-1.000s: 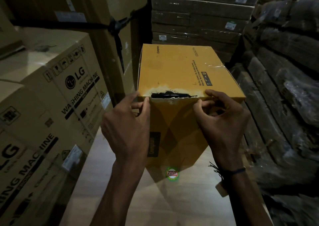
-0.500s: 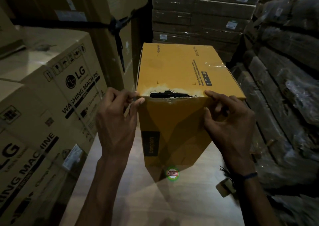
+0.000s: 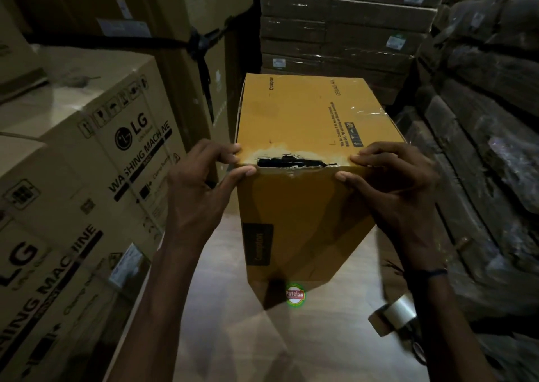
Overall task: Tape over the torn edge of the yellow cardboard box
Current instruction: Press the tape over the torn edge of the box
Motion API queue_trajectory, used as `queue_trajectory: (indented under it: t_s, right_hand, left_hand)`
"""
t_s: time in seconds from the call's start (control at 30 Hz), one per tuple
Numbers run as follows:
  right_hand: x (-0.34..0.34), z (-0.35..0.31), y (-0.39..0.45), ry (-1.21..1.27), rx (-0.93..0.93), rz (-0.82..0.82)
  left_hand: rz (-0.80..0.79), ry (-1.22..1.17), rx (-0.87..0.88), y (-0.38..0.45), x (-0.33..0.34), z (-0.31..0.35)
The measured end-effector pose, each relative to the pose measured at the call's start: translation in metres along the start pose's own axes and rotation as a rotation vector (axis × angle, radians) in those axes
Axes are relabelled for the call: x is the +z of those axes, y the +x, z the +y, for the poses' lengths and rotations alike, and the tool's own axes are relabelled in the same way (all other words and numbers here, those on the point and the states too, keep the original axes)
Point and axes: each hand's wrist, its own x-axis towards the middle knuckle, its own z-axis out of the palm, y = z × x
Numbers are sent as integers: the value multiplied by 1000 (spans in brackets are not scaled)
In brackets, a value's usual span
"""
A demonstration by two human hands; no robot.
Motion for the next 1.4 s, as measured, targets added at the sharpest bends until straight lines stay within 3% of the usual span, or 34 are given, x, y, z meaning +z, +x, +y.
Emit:
queue_trajectory:
  t_s: [0.2, 0.33, 0.47, 0.77, 1.0, 1.23, 1.4]
  right_hand:
    - [-17, 2, 2, 31, 37, -132]
    - [-13, -8, 5, 12, 86, -80]
    - [0, -12, 6, 23, 111, 20]
    - [-8, -8, 6, 52, 121, -62]
    - [15, -24, 11, 8, 135, 165]
    - [7, -13, 5, 12, 105, 69]
    - [14, -25, 8, -62, 124, 101]
  left_hand:
    - [-89, -55, -26, 0, -4, 0]
    - [-150, -29, -29, -5, -5, 0]
    - [-64, -36, -76, -4, 6, 4]
    - [-83, -173, -170, -3, 4, 8]
    - [44, -164, -215, 1, 18, 17]
    - [21, -163, -230, 0, 15, 22]
    - [39, -157, -279, -3, 18, 31]
